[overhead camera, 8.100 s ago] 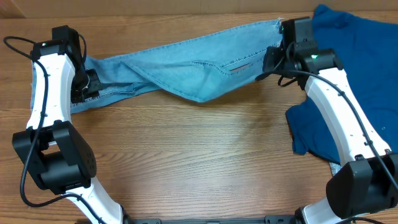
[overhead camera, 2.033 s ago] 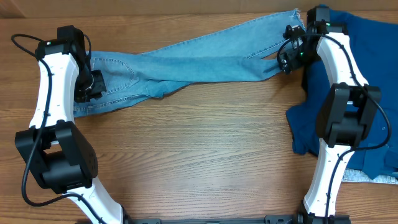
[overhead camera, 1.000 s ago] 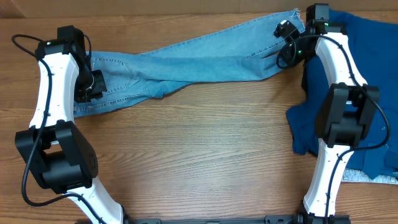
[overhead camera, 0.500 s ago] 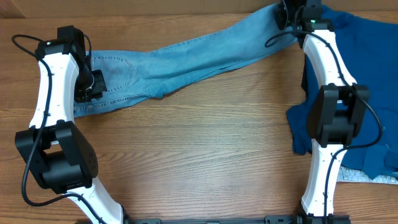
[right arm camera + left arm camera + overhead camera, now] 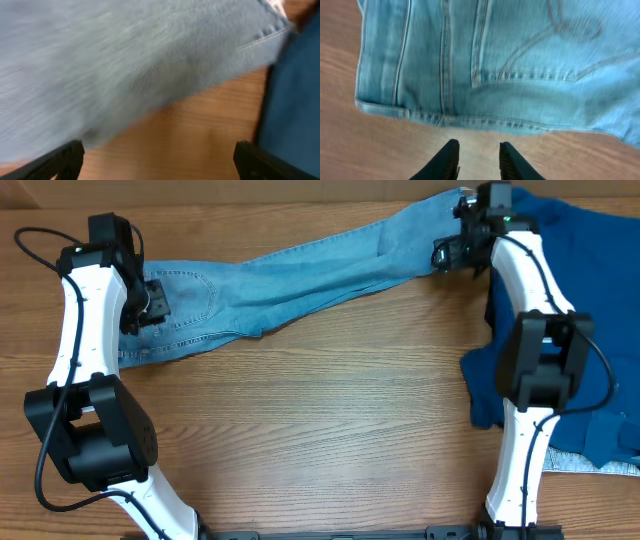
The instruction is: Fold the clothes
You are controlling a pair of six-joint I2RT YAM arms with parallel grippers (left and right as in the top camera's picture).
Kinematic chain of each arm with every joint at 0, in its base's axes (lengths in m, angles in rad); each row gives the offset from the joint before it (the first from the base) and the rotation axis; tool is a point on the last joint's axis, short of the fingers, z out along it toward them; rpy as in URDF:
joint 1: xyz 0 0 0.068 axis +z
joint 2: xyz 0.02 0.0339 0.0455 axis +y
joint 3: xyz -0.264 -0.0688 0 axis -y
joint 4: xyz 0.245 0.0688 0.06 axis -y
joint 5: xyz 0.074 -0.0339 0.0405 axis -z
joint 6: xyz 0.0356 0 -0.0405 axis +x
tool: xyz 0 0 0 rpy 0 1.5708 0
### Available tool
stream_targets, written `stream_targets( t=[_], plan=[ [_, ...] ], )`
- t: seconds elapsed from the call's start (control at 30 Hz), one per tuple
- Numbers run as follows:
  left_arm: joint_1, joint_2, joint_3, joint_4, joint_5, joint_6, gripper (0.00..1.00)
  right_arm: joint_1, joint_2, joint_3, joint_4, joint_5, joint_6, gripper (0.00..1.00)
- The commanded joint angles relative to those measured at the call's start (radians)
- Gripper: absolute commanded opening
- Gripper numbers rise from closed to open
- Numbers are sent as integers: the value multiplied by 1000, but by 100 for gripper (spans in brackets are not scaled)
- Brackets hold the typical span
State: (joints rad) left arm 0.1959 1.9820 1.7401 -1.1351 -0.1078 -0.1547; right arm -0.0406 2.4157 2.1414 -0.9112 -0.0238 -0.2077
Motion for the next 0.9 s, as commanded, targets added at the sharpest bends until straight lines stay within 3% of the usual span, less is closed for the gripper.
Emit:
stream_targets(
  t=[0.0, 0.33, 0.4, 0.5, 0.6, 0.77, 0.87],
  plan=[
    [-5, 27, -21, 60, -3, -39, 30, -6, -128, 14, -87, -44, 55, 100],
    [-6, 291, -84, 111, 83, -55, 27, -6, -172, 14, -322, -45, 104, 100],
    [-5, 310, -84, 62, 79, -55, 24, -6, -172, 14, -348, -45, 104, 100],
    [10, 314, -84, -102, 63, -67, 10, -7, -172, 14, -371, -45, 104, 100],
    [94, 312, -84, -230, -137, -138, 4, -7, -172, 14, -383, -45, 105, 100],
    [427, 311, -82, -176, 79, -68, 5, -2, -172, 13, -359, -175, 76, 100],
    [469, 310, -82, -138, 241, 11, 4, 35, -161, 12, -316, -214, -17, 100]
  ],
)
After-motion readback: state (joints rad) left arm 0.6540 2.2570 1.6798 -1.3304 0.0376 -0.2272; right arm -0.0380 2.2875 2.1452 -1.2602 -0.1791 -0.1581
